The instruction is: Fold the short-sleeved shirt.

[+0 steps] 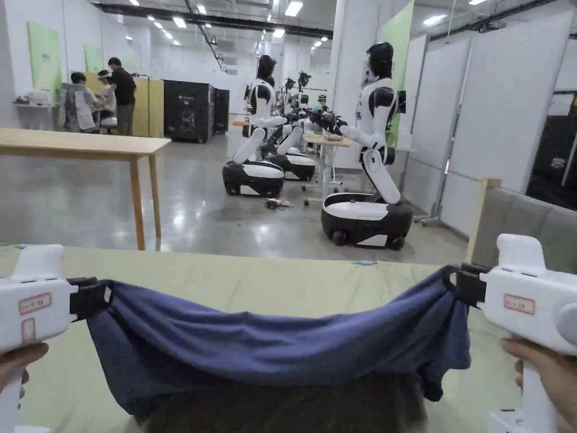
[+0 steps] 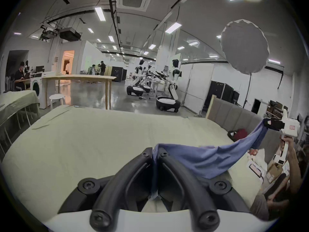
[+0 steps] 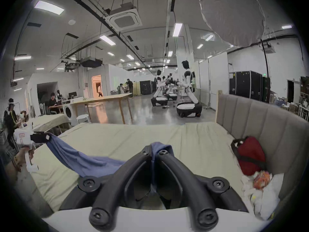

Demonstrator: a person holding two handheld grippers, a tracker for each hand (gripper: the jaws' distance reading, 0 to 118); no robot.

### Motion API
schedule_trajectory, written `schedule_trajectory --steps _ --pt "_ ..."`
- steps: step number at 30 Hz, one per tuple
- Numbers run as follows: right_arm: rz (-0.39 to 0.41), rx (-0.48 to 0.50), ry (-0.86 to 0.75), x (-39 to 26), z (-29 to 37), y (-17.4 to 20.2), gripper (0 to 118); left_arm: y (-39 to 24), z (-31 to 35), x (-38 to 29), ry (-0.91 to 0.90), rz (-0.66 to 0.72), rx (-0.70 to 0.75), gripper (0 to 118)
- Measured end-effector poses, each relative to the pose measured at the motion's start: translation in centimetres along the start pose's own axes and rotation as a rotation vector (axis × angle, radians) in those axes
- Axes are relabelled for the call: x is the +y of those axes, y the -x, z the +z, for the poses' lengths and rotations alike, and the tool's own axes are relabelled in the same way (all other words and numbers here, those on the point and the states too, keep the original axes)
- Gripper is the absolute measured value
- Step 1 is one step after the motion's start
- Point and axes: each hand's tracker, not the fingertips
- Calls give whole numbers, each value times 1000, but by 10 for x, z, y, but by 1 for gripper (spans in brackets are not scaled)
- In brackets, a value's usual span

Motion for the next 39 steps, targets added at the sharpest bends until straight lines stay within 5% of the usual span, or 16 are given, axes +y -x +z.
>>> schedule_trajectory --steps 13,20,24,31,33,34,35,36,37,38,39 --pt "-63 61 370 -159 117 -8 4 -5 107 -143 208 -28 4 2" --pt "-62 35 584 -207 116 -25 4 20 117 -192 337 62 26 2" --pt "27 9 683 -223 100 -20 4 18 108 -212 411 37 34 2" --pt "44 -27 721 -239 84 -17 5 25 101 -227 426 89 47 3" --pt "38 -28 721 -239 86 -17 19 24 102 -226 416 90 46 15" --pt "31 -20 719 -239 87 -18 49 24 103 -226 411 83 40 35" --pt "29 -11 712 -237 89 -18 62 23 105 -225 413 69 43 44" --pt "23 0 703 -236 92 -18 62 22 107 -223 418 55 55 44" --pt "16 -2 693 -234 95 -18 102 21 109 -222 424 53 59 81" --pt "11 -17 642 -225 105 -15 118 19 116 -221 418 54 53 111" --pt "-4 5 579 -216 115 -14 115 18 124 -218 359 67 28 118"
